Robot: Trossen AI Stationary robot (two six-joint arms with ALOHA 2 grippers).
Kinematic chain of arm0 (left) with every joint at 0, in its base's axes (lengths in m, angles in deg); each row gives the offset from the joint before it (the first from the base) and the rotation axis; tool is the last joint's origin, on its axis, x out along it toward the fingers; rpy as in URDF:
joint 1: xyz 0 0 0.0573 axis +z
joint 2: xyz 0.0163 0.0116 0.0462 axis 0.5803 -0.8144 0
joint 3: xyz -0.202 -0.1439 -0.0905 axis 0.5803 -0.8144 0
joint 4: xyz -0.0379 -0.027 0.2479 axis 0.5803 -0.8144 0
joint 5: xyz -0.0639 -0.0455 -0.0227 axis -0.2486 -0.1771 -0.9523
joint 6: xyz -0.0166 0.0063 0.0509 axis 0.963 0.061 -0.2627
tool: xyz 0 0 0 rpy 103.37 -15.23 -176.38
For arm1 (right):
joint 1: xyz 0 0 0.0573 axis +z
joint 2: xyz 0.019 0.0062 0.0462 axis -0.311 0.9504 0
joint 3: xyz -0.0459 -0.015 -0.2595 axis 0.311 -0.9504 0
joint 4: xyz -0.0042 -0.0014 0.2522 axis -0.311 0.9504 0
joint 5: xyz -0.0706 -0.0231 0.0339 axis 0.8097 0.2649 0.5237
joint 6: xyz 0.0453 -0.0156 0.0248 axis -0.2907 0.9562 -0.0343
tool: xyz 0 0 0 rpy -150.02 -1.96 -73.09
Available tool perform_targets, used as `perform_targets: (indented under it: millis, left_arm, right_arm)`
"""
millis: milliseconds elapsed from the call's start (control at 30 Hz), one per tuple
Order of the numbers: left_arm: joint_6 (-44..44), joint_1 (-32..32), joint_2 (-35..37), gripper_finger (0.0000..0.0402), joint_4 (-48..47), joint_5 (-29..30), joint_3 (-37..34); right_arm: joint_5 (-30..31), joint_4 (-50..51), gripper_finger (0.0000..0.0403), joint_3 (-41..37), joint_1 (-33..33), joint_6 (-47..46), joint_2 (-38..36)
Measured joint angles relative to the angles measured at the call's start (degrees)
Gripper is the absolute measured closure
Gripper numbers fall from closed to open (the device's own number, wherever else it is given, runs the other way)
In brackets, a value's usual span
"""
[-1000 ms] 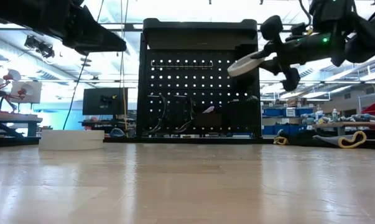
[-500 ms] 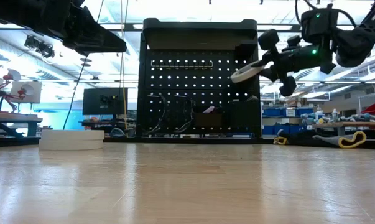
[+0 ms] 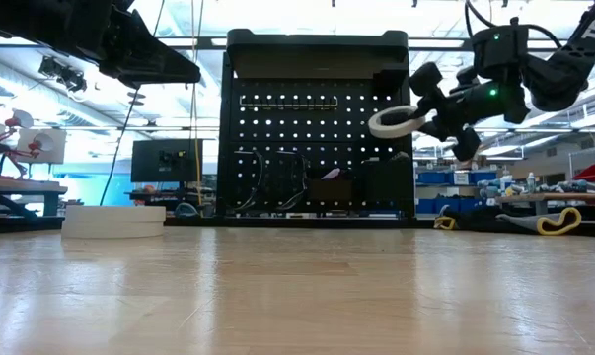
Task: Hang tools onto peg board
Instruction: Hang the white masking tape on the peg board
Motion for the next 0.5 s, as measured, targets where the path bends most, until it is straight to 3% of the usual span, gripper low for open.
perform_targets:
  millis: [200, 500]
  left_arm:
    - [0.0, 0.0, 0.0, 0.0254, 0.0, 0.0, 0.0]
    - [0.0, 0.0, 0.0, 0.0254, 0.0, 0.0, 0.0]
  right_arm:
    - [0.3, 3.7, 0.0271, 0.0, -0.6, 0.2, 0.0]
    - [2.9, 5.8, 0.0225, -0.1, -0.8, 2.4, 0.0]
